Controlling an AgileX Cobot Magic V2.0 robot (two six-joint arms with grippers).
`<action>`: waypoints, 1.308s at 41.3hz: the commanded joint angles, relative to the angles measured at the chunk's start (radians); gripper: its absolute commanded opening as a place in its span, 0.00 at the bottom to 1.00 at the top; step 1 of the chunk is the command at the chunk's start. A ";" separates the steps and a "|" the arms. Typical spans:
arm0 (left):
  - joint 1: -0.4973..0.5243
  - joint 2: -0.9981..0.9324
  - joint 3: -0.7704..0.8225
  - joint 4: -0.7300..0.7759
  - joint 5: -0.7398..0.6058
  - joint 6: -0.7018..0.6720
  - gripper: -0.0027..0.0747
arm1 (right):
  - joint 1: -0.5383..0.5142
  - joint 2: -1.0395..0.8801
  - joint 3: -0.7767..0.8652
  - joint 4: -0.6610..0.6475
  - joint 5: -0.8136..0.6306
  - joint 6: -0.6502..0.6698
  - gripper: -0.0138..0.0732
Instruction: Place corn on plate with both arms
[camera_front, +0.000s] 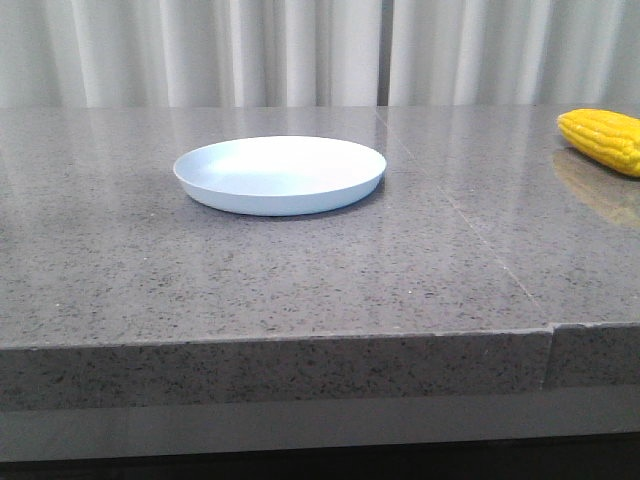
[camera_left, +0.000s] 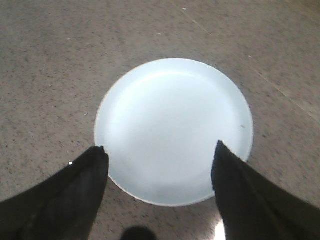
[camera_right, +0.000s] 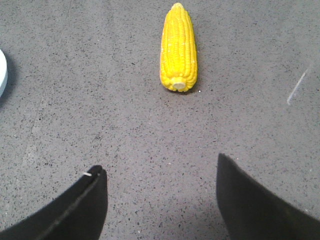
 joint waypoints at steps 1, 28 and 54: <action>-0.056 -0.112 0.029 0.077 -0.034 -0.068 0.61 | 0.000 0.002 -0.033 -0.008 -0.073 -0.010 0.73; -0.088 -0.672 0.493 0.108 -0.075 -0.175 0.60 | 0.000 0.002 -0.033 -0.006 -0.083 -0.010 0.73; -0.088 -0.705 0.506 0.108 -0.068 -0.175 0.60 | 0.000 0.244 -0.248 -0.053 0.053 -0.010 0.85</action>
